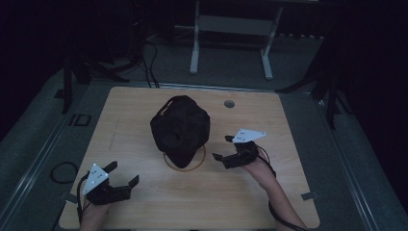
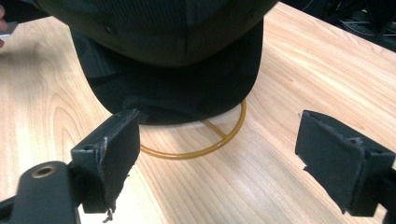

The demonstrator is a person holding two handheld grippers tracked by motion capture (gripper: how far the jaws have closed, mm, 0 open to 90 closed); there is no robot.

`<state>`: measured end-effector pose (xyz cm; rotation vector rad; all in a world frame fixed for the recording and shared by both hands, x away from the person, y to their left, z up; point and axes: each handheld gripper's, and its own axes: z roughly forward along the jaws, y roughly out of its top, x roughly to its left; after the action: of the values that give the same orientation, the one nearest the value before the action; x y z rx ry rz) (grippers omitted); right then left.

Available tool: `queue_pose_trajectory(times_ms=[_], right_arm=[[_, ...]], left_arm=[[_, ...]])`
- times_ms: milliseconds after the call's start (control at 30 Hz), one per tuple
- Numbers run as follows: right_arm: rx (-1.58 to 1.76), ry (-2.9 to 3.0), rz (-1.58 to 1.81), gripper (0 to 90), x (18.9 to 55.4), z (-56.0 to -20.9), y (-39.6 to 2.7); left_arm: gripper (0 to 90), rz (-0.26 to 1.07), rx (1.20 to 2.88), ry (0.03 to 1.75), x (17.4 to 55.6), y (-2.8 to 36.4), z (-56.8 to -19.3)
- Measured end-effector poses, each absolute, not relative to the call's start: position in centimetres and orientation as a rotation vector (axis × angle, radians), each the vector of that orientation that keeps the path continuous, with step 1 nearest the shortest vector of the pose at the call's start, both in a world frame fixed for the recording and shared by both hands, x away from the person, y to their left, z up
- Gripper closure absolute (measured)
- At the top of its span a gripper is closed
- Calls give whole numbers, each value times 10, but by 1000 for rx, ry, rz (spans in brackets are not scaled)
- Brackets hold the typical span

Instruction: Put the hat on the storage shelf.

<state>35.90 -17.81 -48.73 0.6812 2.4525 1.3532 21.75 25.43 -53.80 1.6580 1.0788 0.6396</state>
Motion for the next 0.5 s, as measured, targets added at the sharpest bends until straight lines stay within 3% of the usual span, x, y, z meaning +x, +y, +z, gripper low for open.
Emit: queue_pose_trajectory(times_ms=[500], right_arm=[[730,2435,1303,142,358,-518,-193]], left_arm=[[31,612,1674,1085,219,256,-542]])
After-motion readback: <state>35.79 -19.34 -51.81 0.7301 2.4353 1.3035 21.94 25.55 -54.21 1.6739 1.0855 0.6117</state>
